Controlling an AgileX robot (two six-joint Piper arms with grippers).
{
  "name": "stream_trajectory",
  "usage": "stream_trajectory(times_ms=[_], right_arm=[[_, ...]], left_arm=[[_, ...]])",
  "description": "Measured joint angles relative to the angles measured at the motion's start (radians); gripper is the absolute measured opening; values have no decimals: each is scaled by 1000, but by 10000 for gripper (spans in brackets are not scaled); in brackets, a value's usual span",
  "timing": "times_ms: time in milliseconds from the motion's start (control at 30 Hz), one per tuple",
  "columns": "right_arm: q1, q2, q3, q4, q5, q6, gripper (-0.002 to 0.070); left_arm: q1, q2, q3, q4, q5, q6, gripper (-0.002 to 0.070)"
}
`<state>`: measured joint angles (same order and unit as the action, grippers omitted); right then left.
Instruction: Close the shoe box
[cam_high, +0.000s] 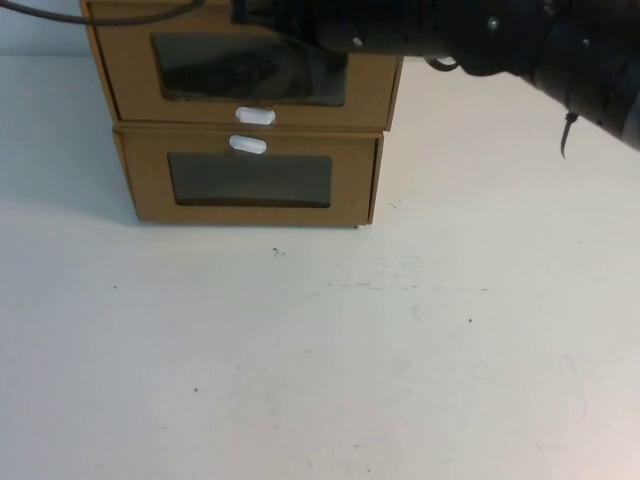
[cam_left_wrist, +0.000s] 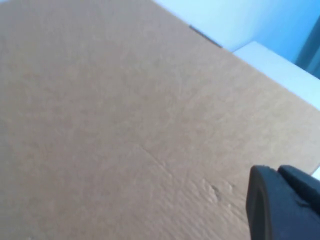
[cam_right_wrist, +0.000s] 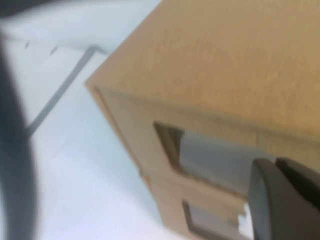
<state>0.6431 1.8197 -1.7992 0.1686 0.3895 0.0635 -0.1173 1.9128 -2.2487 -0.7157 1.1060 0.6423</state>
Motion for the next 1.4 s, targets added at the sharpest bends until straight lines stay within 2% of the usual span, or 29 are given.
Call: stream_trajectory(times_ms=[267,500,633,733,900,1100,1400], right_arm=[[0,-139,0,-55,235,-34,-13],[0,-333,49,-283,491,47,-13],[0,-482,207,-405,559,132,-13],[0,-627,378,-431,561,181,-13],[0,-911,635,-431,561,230,-13],[0,-1214,898,-380,561,250,-13],[0,-1477,1146,-360,491,274,-13]], left_arm=[[0,-87,-29,141,73,-30,-5],[0,-260,97,187,48,-38,-5],[0,-412,313,187,-48,-20,-5],[0,-548,507,183,-133,2,-5],[0,-802,845,173,-302,37,-5],[0,-1171,1223,80,-506,111,-5],[0,-1665,1696,35,-695,145,-5]])
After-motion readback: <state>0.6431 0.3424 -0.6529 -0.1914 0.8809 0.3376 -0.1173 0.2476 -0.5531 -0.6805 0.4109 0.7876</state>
